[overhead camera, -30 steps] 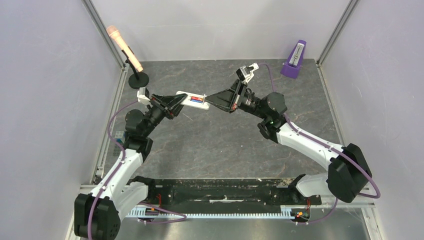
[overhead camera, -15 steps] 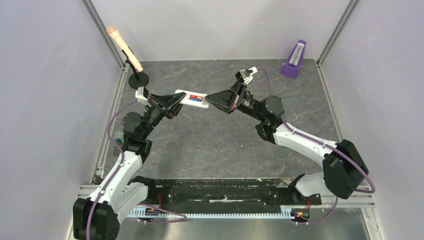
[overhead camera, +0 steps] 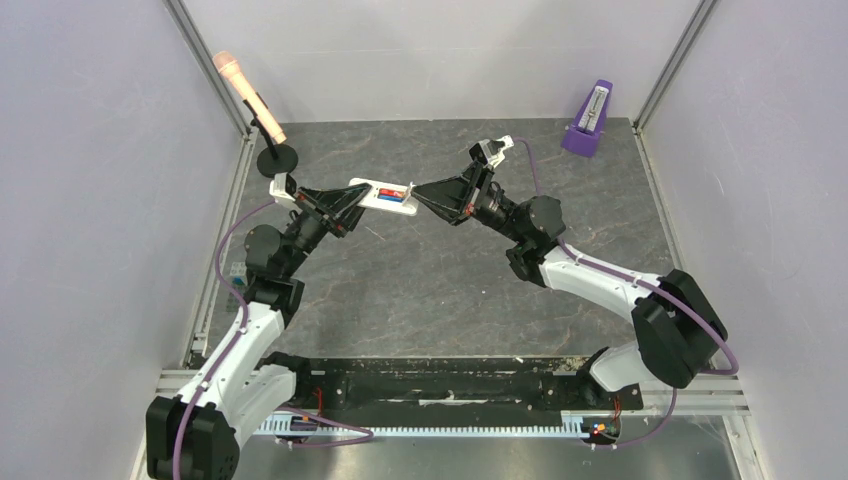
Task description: Load the batteries into the remote control
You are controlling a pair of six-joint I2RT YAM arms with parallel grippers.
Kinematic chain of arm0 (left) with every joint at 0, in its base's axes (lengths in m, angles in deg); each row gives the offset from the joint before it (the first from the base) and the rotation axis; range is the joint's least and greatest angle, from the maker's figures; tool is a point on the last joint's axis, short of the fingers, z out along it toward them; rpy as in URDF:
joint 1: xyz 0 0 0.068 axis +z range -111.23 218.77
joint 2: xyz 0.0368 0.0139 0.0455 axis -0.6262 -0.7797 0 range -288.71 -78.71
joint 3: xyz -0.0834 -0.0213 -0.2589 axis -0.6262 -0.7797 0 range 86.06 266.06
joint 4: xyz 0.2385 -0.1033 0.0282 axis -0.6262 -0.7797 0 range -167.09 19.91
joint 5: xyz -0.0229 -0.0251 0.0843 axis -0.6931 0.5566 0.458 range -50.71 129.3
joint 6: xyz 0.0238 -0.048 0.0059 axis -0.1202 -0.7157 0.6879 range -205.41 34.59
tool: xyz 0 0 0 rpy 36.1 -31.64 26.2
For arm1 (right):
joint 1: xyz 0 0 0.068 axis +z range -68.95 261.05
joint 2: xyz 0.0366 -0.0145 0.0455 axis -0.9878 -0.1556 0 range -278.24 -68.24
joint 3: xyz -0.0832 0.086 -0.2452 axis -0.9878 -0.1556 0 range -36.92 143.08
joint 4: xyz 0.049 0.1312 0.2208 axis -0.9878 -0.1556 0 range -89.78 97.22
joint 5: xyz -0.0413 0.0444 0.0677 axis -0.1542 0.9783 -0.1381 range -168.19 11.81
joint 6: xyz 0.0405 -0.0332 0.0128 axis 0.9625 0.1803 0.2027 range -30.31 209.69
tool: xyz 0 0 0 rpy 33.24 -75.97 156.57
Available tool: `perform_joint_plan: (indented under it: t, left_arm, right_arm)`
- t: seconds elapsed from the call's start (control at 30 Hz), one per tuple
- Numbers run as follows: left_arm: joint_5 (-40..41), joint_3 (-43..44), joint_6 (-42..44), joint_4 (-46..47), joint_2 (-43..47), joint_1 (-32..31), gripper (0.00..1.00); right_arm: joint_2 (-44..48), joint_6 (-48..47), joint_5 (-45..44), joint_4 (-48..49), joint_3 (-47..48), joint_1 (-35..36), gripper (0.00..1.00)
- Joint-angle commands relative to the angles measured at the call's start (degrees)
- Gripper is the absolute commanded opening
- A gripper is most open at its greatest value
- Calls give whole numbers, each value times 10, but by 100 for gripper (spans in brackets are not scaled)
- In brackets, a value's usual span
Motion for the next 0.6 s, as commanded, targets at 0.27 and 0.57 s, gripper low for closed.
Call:
perform_joint_plan:
  t: [0.27,0.57]
  left_arm:
    - [-3,7,-25,39,2,-3,2]
    - [4,8,-29,40,1,-4,2]
  right_arm:
    - [-27,22,-17,65,-13,2,0]
    - [-34,34,-24,74,-30,0,0]
